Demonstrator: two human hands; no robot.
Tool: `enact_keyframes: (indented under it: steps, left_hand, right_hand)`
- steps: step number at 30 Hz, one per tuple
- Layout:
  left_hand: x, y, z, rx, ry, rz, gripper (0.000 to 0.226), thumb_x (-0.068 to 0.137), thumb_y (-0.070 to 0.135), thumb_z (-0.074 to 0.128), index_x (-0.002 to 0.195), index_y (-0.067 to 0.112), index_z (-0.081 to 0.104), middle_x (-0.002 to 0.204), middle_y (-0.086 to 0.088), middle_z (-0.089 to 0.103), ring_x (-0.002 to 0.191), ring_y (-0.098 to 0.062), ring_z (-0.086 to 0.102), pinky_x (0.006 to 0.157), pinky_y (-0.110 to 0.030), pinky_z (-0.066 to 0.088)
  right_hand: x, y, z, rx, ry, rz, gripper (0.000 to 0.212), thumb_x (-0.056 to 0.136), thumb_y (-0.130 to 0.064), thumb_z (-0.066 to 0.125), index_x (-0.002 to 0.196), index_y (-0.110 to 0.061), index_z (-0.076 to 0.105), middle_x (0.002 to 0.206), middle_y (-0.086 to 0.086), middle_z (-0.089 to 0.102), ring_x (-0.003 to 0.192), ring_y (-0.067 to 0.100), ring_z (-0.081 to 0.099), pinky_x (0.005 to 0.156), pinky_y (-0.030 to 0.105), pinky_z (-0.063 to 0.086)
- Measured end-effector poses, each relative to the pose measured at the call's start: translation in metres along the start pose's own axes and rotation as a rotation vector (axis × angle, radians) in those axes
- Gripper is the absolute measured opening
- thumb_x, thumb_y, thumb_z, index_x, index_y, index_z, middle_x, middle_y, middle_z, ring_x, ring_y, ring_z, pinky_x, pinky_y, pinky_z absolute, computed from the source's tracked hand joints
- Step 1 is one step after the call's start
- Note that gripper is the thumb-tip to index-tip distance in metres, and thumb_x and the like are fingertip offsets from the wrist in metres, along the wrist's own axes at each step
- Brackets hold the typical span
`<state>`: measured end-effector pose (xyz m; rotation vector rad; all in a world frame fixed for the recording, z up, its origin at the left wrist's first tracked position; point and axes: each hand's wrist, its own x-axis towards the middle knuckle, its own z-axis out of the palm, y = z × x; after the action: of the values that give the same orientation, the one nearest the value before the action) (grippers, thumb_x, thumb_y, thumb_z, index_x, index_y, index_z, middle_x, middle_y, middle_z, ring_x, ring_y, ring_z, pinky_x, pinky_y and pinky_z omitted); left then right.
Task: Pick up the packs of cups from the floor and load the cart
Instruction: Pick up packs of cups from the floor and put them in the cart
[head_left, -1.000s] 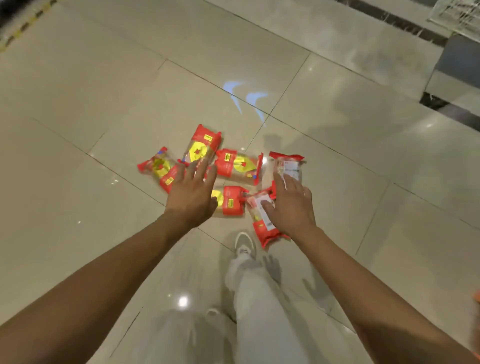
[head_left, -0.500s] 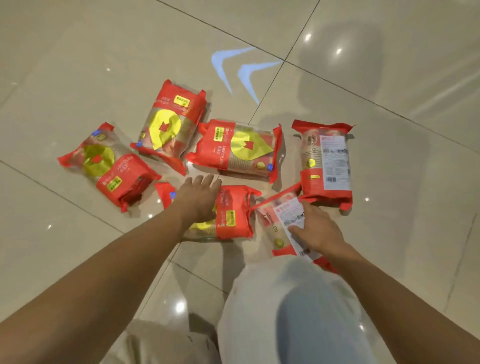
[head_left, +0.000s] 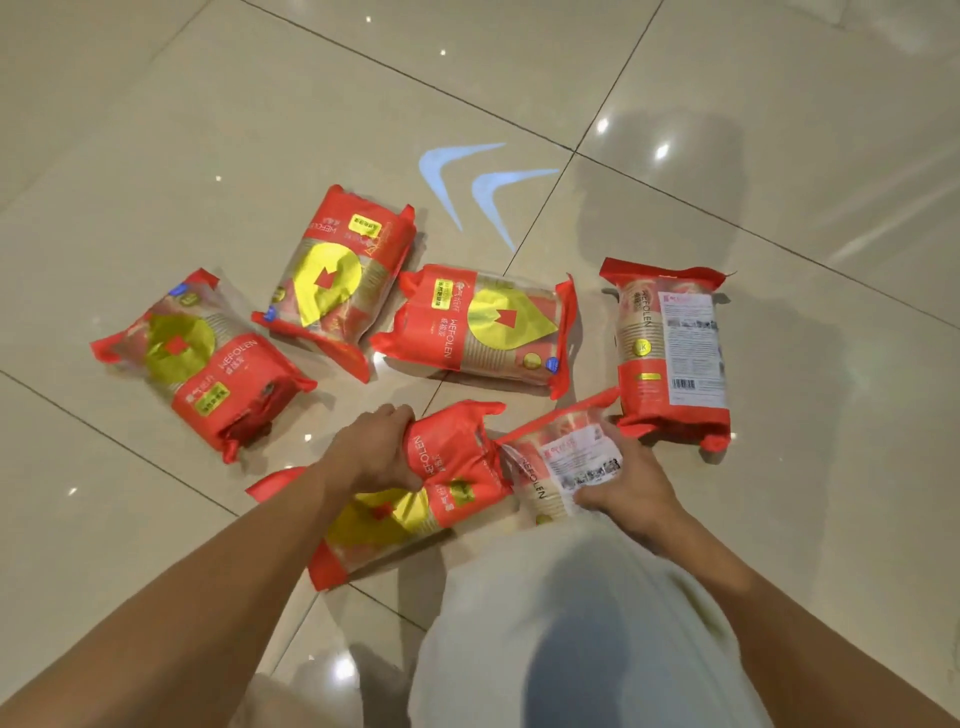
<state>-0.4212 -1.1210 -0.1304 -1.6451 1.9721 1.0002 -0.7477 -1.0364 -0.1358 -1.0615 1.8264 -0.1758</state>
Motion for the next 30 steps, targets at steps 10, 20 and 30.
enact_keyframes:
  steps: [10, 20, 30]
  left_hand:
    - [-0.313, 0.046, -0.2, -0.339, 0.736, -0.265, 0.09, 0.051, 0.068, 0.072, 0.129, 0.028, 0.048, 0.113, 0.001, 0.059, 0.104, -0.029, 0.059, 0.078, -0.049, 0.05]
    - [-0.727, 0.118, -0.349, -1.244, 1.202, -0.468, 0.082, 0.045, 0.058, 0.085, 0.116, 0.03, 0.055, 0.108, 0.006, 0.07, 0.095, -0.019, 0.071, 0.085, -0.049, 0.061]
    - [-1.04, 0.237, -0.251, -1.321, 1.887, -0.756, 0.071, 0.041, 0.049, 0.09, 0.104, 0.034, 0.06, 0.094, 0.008, 0.077, 0.081, -0.004, 0.075, 0.063, -0.021, 0.058]
  right_hand:
    - [-0.232, -0.297, -0.144, -0.408, 0.379, -0.455, 0.08, 0.064, -0.046, 0.083, 0.129, -0.017, 0.047, 0.121, 0.006, 0.049, 0.116, 0.028, 0.044, 0.083, 0.041, 0.044]
    - [-0.587, -0.535, -0.256, 0.124, 0.129, -0.764, 0.077, 0.064, -0.028, 0.09, 0.123, -0.034, 0.04, 0.127, -0.004, 0.054, 0.123, 0.022, 0.056, 0.103, 0.049, 0.049]
    - [-0.839, -0.534, -0.217, 0.176, -0.545, -1.038, 0.079, 0.046, -0.042, 0.086, 0.112, -0.052, 0.045, 0.112, -0.018, 0.066, 0.096, -0.004, 0.068, 0.084, 0.032, 0.056]
